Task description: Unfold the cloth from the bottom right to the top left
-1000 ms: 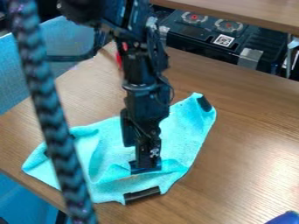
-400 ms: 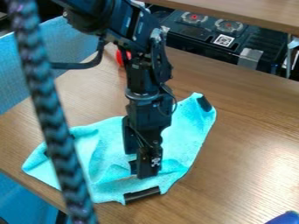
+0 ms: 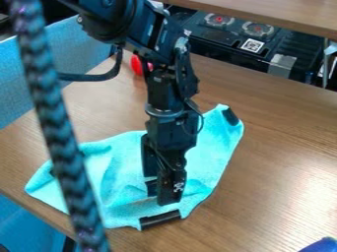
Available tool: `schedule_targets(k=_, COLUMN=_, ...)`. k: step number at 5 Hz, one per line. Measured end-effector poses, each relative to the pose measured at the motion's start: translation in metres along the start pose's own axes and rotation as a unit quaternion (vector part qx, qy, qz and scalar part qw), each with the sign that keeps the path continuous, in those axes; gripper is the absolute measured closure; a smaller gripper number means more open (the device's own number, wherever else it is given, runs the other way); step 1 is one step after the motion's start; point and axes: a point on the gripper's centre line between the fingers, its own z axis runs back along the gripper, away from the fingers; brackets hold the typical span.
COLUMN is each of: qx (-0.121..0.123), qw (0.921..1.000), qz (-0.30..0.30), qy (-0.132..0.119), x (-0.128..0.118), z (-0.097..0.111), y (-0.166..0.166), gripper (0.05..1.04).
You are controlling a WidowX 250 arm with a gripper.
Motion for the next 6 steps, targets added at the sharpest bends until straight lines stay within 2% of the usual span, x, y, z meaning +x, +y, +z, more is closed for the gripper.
schedule_targets(k=2, qx=0.002, qw=1.0000, qz=-0.003, qy=-0.001, x=0.0009, z=-0.0012, y=-0.0017, gripper=0.722)
schedule_targets(k=3, qx=0.002, qw=1.0000, qz=-0.004, qy=-0.002, x=0.0010, z=-0.0008, y=-0.0017, gripper=0.916)
schedule_targets(k=4, qx=-0.001, qw=1.0000, qz=-0.004, qy=-0.001, x=0.0005, z=-0.0010, y=-0.0025, gripper=1.007)
schedule_targets(k=6, qx=-0.011, qw=0.9999, qz=-0.007, qy=-0.006, x=-0.0013, z=0.0062, y=-0.0064, gripper=1.025)
